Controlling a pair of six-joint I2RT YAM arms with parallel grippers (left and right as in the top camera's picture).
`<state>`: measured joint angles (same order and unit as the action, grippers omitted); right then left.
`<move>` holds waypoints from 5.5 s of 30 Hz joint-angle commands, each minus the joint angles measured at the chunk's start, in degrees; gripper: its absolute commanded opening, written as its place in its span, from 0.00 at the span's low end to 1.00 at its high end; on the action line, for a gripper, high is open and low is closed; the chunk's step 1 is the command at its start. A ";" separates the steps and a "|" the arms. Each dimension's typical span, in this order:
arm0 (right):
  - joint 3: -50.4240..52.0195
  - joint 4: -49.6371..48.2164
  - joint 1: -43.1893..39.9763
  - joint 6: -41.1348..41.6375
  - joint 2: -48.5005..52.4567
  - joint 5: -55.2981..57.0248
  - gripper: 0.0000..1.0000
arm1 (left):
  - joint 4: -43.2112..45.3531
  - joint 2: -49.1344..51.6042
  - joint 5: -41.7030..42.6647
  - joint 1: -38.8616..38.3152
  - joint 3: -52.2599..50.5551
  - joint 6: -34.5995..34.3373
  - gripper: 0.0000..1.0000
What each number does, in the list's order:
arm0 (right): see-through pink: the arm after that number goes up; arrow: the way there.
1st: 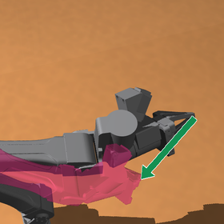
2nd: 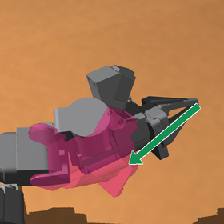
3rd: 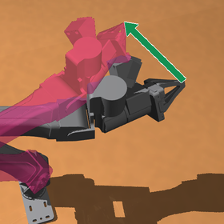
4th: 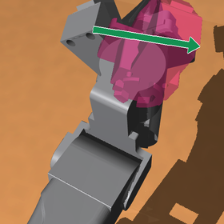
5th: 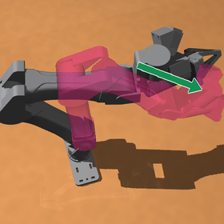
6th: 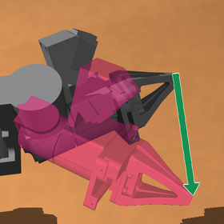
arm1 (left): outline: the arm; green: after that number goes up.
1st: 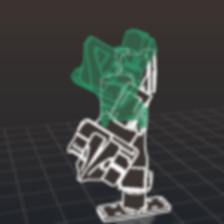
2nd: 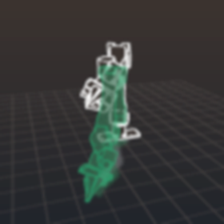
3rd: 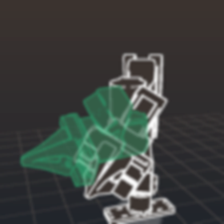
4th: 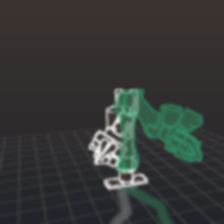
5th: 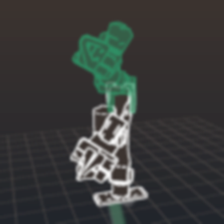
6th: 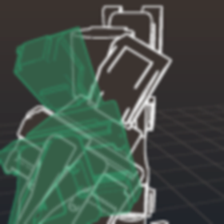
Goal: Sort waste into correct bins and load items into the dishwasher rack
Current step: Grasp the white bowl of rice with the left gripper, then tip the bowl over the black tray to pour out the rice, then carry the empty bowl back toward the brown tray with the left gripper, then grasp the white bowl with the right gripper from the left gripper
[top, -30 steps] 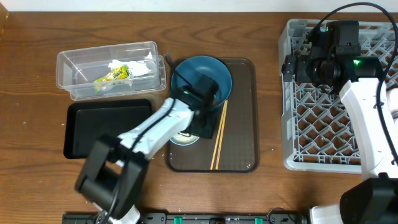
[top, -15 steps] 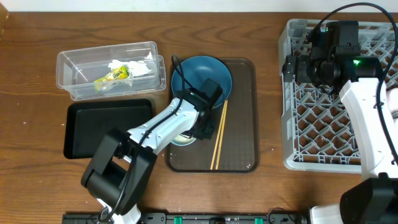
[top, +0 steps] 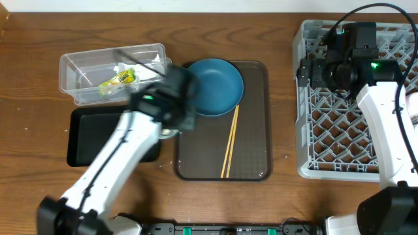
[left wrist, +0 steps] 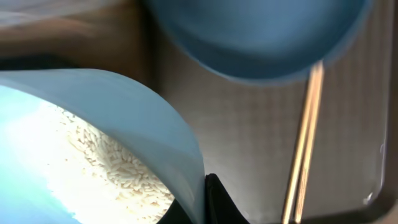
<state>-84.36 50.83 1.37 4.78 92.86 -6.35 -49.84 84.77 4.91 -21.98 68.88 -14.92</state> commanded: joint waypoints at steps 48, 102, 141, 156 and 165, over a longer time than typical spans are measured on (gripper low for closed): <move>0.39 1.51 0.11 -0.81 0.04 0.57 0.99 | 0.44 16.28 85.22 58.93 -13.16 26.43 0.06; 0.39 2.43 0.11 -1.88 0.04 0.52 0.99 | 19.56 5.64 19.63 -4.44 -12.39 -2.99 0.06; 11.32 -9.70 19.91 -2.05 0.15 -10.23 0.86 | 1.46 -15.54 3.17 19.21 -12.37 -4.90 0.69; 28.83 -25.22 33.75 11.41 0.85 -4.39 0.66 | 1.25 -15.54 3.17 19.78 -12.46 -4.90 0.70; 31.15 -29.35 35.41 13.44 6.40 -4.15 0.34 | 1.20 -15.54 3.19 19.76 -12.46 -4.90 0.70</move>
<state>-53.65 21.93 36.01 15.99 97.80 -11.27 -48.45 69.32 8.75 -2.44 56.16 -19.86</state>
